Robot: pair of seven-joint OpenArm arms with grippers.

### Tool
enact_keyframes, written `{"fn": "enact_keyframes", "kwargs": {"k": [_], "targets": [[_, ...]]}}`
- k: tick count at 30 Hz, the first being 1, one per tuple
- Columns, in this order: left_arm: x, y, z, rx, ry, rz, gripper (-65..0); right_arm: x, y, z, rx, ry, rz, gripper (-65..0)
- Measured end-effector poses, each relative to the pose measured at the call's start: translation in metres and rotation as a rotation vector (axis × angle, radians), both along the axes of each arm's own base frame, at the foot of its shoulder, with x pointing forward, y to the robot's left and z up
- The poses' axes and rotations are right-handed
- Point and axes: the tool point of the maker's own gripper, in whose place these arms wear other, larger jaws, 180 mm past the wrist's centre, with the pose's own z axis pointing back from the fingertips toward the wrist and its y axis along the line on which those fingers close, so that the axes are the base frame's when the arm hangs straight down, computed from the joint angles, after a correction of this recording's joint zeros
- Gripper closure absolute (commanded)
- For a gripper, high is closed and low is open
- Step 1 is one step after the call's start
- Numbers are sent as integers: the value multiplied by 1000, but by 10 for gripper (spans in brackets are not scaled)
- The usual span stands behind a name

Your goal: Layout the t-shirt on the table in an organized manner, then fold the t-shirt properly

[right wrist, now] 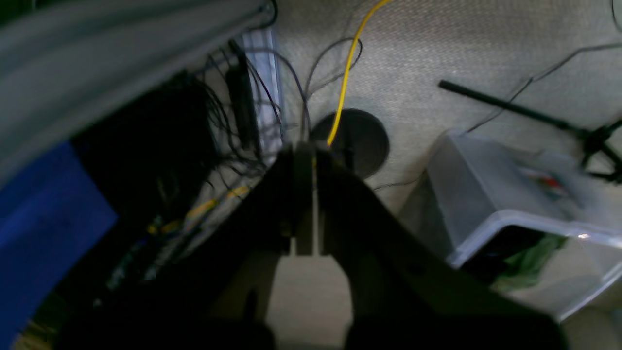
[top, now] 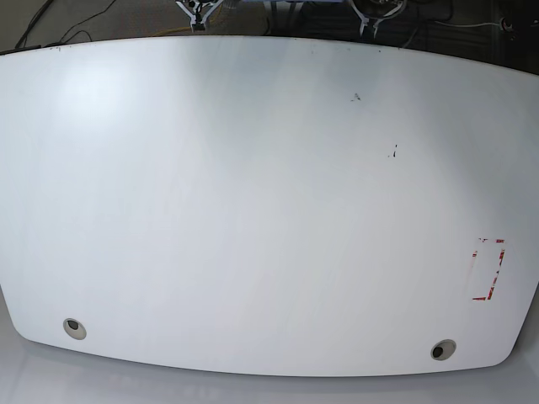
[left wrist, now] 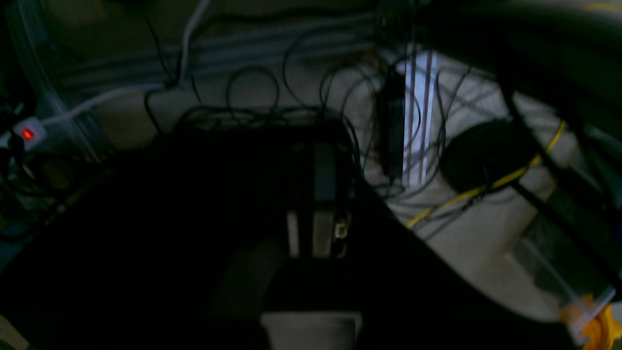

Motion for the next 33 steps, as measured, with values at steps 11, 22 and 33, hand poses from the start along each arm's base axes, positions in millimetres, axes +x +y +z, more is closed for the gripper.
{"fn": "enact_keyframes", "kwargs": {"k": [11,22,33], "targets": [[-3,10,4,28,-14,-16,0,-10,-11,0,-19,27,-17,0],[29,22,12,60,-106,-24,0,-20,-12,2,-18,17,-60,0],[5,47,33,117,-145,-62,-19,-24,-47,12,-91,-29,-20,-1]]}}
